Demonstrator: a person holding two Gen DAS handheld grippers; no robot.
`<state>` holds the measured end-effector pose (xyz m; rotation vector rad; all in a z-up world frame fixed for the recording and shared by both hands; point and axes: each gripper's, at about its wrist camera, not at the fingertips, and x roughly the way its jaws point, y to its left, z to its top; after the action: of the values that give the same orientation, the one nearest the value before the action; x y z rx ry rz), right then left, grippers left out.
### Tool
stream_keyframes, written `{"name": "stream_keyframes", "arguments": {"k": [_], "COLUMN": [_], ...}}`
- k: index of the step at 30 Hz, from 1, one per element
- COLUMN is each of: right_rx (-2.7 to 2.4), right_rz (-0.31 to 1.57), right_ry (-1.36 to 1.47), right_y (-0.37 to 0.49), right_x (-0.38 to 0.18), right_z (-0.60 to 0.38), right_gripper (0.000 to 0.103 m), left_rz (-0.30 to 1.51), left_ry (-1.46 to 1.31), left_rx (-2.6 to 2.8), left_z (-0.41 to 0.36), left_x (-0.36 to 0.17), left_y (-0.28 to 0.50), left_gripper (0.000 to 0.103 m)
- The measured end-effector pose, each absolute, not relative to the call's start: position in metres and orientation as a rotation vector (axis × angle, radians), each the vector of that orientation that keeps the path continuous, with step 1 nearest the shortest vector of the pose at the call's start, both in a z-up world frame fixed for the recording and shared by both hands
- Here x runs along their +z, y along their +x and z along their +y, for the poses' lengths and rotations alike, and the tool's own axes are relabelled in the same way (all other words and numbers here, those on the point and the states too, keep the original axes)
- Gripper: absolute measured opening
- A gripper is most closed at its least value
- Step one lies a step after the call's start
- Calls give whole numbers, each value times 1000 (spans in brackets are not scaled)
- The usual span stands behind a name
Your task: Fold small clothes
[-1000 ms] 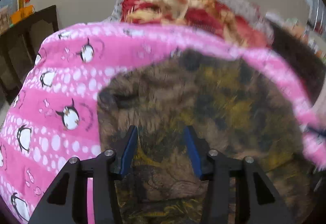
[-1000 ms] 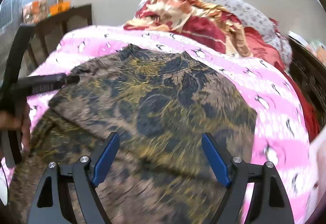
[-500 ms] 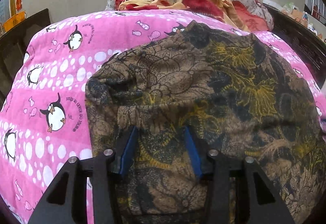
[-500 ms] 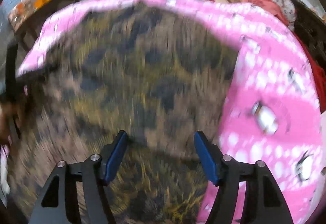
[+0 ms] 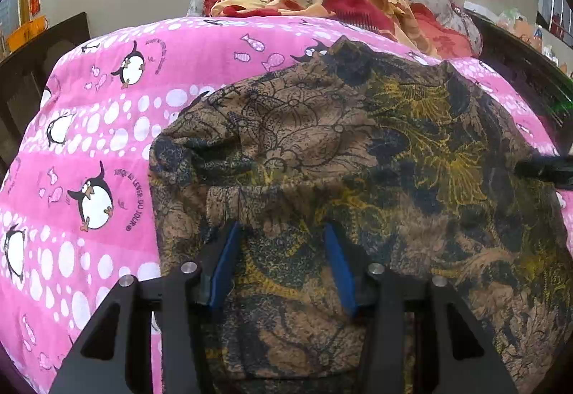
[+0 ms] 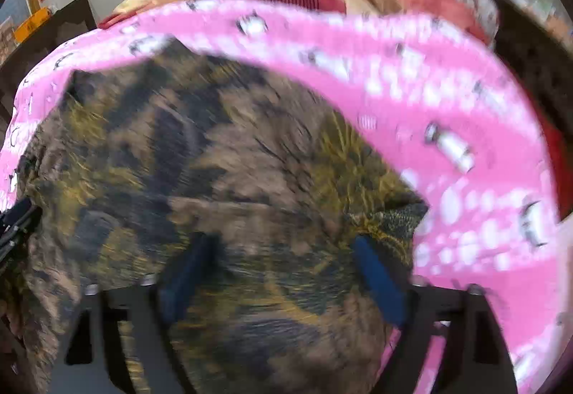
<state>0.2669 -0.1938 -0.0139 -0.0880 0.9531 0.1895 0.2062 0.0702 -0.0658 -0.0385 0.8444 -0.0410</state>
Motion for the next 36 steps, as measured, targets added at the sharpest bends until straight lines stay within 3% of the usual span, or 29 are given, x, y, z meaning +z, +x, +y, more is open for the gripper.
{"name": "stream_keyframes", "arguments": {"k": [4, 7, 9, 12, 14, 17, 20, 22, 27, 31, 33, 36], "right_rx": [328, 278, 203, 185, 194, 232, 270, 286, 257, 200, 187, 179], "right_rz": [904, 1002, 945, 989, 957, 931, 1021, 962, 992, 957, 1024, 959], "right_ry": [-1, -91, -181, -104, -109, -99, -65, -90, -102, -101, -88, -95], "right_y": [256, 268, 265, 265, 251, 211, 189, 177, 174, 157, 160, 152], "right_x": [1, -43, -60, -52, -33, -22, -50, -64, -39, -33, -54, -57], "right_z": [-138, -99, -90, -98, -105, -119, -128, -129, -130, -146, -155, -160], "right_gripper": [83, 86, 103, 101, 91, 91, 94, 97, 96, 98, 100, 103], "left_rz": [844, 844, 846, 845, 845, 844, 844, 845, 879, 821, 861, 895], "left_ry": [-37, -34, -30, -29, -36, -34, -34, -30, -6, -67, -86, -41], "left_rx": [-40, -38, -36, -35, -38, -38, -38, -37, -36, -45, -57, -35], "left_z": [70, 71, 70, 70, 70, 71, 71, 70, 70, 67, 60, 47], "left_x": [-66, -66, -66, -66, -66, -66, -66, -66, -54, -28, -34, -57], "left_y": [206, 207, 206, 206, 206, 207, 207, 207, 202, 169, 161, 159], "left_gripper": [48, 48, 48, 48, 48, 48, 48, 48, 50, 60, 61, 63]}}
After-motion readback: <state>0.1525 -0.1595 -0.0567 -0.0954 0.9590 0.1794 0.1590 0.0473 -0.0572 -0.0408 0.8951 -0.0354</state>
